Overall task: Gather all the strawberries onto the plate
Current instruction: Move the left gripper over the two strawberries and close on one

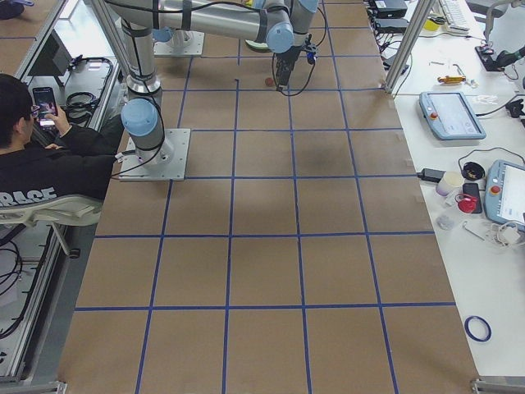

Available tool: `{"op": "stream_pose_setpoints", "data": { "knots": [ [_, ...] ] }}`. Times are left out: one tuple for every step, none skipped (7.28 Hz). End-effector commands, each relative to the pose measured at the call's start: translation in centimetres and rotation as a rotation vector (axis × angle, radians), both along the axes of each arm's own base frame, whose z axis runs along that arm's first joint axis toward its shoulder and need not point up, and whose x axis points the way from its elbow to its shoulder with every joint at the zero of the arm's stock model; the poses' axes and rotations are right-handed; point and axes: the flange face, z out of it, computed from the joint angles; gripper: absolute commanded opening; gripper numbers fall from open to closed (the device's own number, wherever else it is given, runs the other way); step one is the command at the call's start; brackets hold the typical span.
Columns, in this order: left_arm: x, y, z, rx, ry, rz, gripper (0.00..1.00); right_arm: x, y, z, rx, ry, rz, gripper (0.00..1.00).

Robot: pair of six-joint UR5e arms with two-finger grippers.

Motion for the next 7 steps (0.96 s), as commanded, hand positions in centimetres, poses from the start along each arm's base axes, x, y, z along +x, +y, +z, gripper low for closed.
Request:
{"op": "stream_pose_setpoints", "data": {
  "knots": [
    [-0.4, 0.2, -0.9, 0.014, -0.003, -0.006, 0.76, 0.0, 0.0, -0.2, -0.004, -0.002, 0.000, 1.00],
    [-0.5, 0.2, -0.9, 0.013, -0.004, -0.011, 0.38, 0.0, 0.1, -0.5, 0.000, -0.001, 0.002, 1.00],
    [-0.5, 0.2, -0.9, 0.011, -0.003, -0.014, 0.03, 0.0, 0.0, -0.5, -0.007, -0.001, 0.002, 1.00],
    [-0.5, 0.1, -0.8, 0.008, -0.001, -0.023, 0.00, 0.0, 0.0, -0.5, -0.007, -0.001, 0.002, 1.00],
    [-0.6, 0.0, -0.6, 0.003, 0.000, -0.024, 0.00, 0.0, 0.0, -0.5, -0.007, -0.001, 0.002, 1.00],
    [-0.7, -0.8, 0.7, -0.023, 0.000, -0.023, 0.00, 0.0, 0.0, -0.5, -0.007, -0.002, 0.003, 1.00],
    [-0.8, -1.3, 2.7, -0.050, 0.003, -0.024, 0.00, 0.0, 0.0, -0.4, -0.011, -0.002, 0.003, 1.00]
  ]
}}
